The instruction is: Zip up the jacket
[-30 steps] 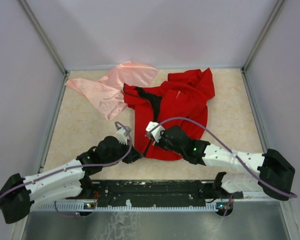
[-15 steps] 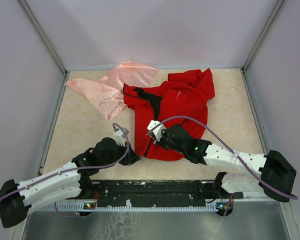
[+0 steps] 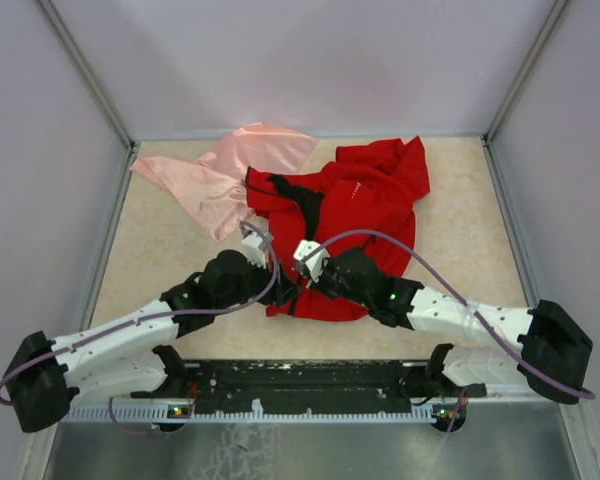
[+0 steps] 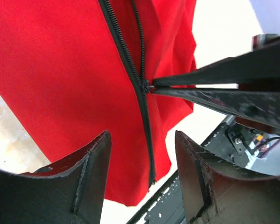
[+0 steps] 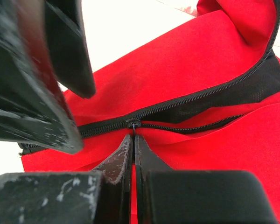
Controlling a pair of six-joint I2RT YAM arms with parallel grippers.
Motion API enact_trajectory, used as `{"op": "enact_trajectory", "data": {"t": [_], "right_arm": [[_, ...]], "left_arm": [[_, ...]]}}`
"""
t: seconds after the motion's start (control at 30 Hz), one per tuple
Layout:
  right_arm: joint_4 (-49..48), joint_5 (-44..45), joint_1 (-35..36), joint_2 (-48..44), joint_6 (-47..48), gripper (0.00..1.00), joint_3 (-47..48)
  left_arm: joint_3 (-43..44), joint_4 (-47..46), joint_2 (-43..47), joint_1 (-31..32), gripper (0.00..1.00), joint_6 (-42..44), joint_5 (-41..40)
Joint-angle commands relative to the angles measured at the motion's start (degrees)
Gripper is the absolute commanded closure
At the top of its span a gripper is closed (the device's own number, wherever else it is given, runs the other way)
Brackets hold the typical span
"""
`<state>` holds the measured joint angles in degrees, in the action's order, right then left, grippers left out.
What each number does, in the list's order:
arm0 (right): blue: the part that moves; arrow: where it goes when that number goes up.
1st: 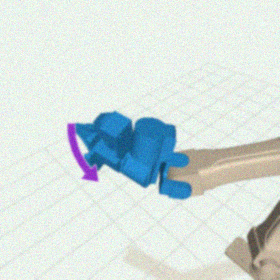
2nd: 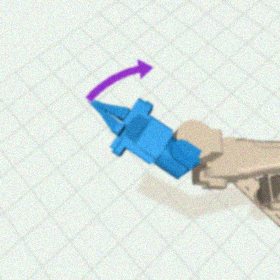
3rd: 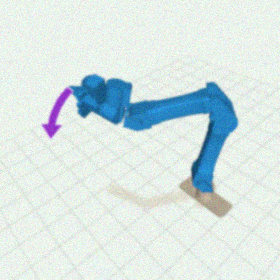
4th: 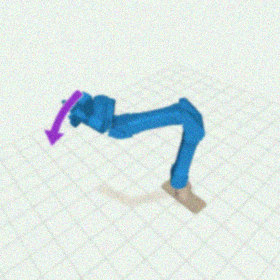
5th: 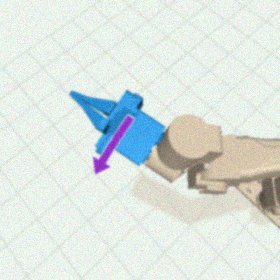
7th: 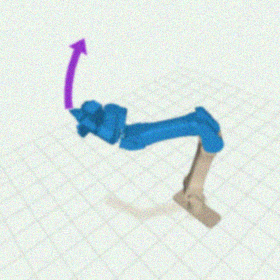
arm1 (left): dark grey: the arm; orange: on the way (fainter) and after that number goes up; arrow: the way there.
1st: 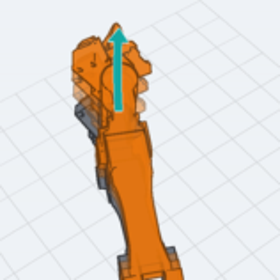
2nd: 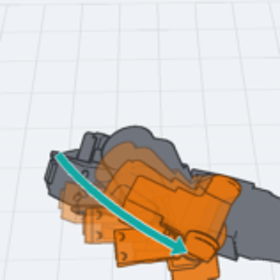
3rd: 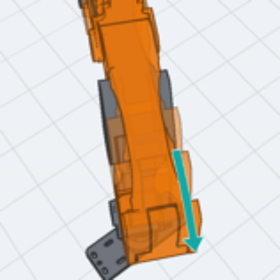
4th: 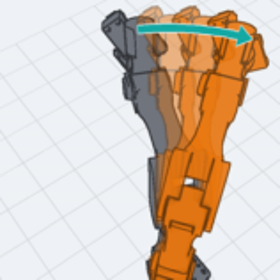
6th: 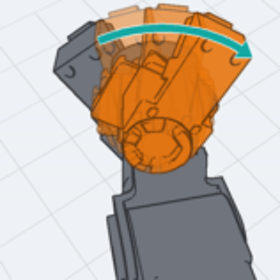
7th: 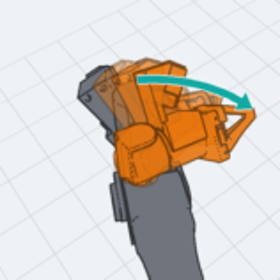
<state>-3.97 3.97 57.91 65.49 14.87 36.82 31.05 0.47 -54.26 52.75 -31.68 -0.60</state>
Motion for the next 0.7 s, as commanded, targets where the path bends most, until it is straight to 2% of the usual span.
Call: {"op": "enact_trajectory", "data": {"t": [0.0,0.07,0.13,0.17,0.23,0.3,0.33,0.53,0.67], "right_arm": [[-5.12,-1.5,0.01,-0.63,-1.29,1.0,0.86],[-5.62,-1.83,0.09,-0.54,-1.52,1.0,0.72],[-5.7,-1.62,0.1,-0.31,-1.48,1.0,0.78],[-5.63,-1.29,0.1,-0.1,-1.47,1.0,0.91],[-5.53,0.27,0.01,0.29,-1.56,1.0,1.19],[-5.32,1.96,-0.2,0.71,-1.66,1.0,1.68],[-5.27,2.77,-0.47,0.99,-1.94,1.0,2.03],[-4.48,10.39,-3.04,1.21,-3.14,1.0,3.71],[-3.32,13.55,-7.5,-0.64,-5.43,1.0,4.19]], "left_arm": [[2.33,-4.81,-6.39,-0.93,0.39,2.28,1.63],[3.03,-5.17,-8.31,-1.19,0.43,2.54,1.92],[3.62,-4.58,-9.27,-1.18,0.53,3.26,2.24],[3.86,-4.07,-9.55,-1.16,0.6,3.44,2.45],[3.61,-3.05,-9.57,-1.17,0.83,3.58,3.14],[2.64,-2.32,-9.11,-1.17,0.97,3.49,4.08],[2.02,-2.0,-8.7,-1.18,1.0,3.41,4.59],[-1.51,2.36,-6.0,-1.13,1.0,3.24,7.49],[-4.67,5.06,-3.76,-1.12,1.0,0.93,6.86]]}}
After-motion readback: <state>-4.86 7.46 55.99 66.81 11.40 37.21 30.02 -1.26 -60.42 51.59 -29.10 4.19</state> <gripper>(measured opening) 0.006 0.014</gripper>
